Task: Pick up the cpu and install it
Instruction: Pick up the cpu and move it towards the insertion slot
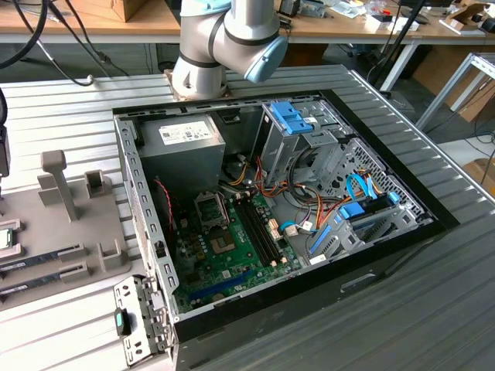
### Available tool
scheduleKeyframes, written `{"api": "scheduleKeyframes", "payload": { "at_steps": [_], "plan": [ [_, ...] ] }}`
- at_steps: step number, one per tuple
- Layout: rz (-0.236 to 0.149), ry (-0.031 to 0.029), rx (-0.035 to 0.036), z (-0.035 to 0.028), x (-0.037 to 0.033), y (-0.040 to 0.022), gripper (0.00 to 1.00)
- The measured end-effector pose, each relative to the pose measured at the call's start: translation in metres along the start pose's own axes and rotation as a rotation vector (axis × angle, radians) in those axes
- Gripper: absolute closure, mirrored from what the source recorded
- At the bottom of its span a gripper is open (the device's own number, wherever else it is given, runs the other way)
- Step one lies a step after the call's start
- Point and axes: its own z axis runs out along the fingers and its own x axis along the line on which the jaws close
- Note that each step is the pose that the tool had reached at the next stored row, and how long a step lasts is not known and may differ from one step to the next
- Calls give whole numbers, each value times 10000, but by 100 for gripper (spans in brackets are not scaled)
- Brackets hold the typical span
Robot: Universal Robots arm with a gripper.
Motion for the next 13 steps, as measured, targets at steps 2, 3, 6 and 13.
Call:
{"api": "scheduleKeyframes", "payload": {
  "at_steps": [2,3,6,13],
  "plan": [
    [0,0,0,4,0,0,40],
    [0,0,0,5,0,0,40],
    [0,0,0,8,0,0,40],
    [0,0,0,19,0,-1,40]
  ]
}}
